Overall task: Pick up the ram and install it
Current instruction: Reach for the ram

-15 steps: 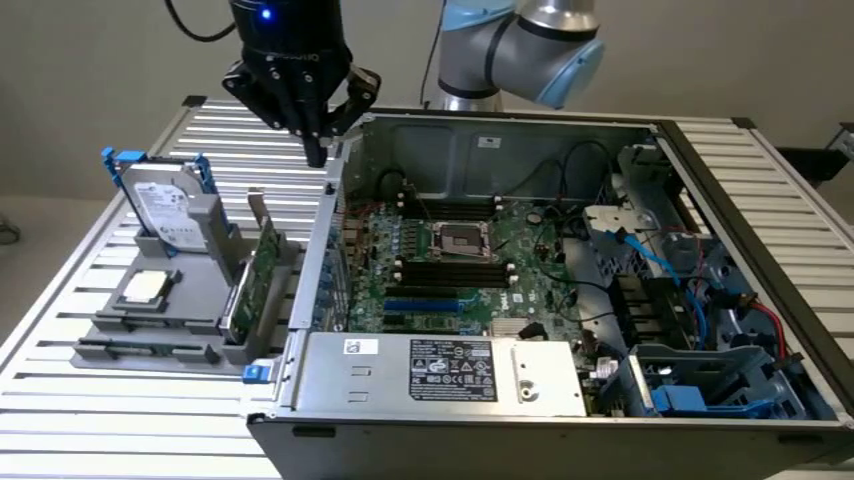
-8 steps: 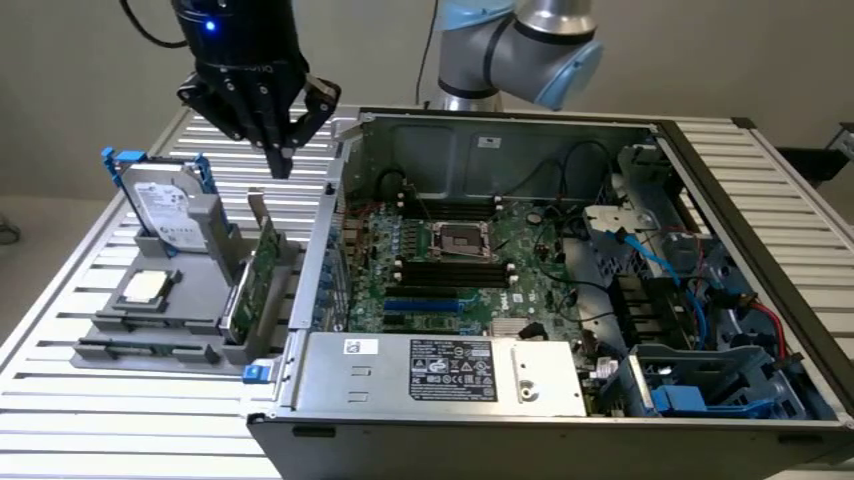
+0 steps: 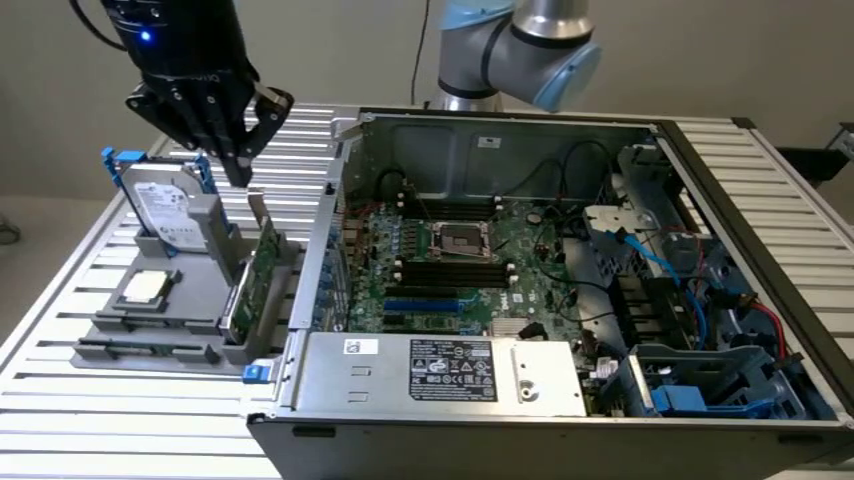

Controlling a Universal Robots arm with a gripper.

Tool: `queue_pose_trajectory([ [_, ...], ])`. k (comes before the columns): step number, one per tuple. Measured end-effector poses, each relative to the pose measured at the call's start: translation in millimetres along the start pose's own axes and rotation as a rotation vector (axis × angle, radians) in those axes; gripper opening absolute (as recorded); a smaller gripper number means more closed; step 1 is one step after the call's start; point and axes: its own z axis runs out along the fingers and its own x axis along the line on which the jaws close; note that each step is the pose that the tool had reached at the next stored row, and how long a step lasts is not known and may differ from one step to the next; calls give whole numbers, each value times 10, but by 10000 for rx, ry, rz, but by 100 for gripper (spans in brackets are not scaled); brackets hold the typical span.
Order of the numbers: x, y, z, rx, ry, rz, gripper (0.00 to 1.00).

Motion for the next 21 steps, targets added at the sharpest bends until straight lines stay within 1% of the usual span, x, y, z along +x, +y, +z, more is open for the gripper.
queue_pose_trajectory([
  [11, 487, -155, 21, 1, 0, -1, 11],
  [21, 929, -328, 62, 1, 1, 0, 11],
])
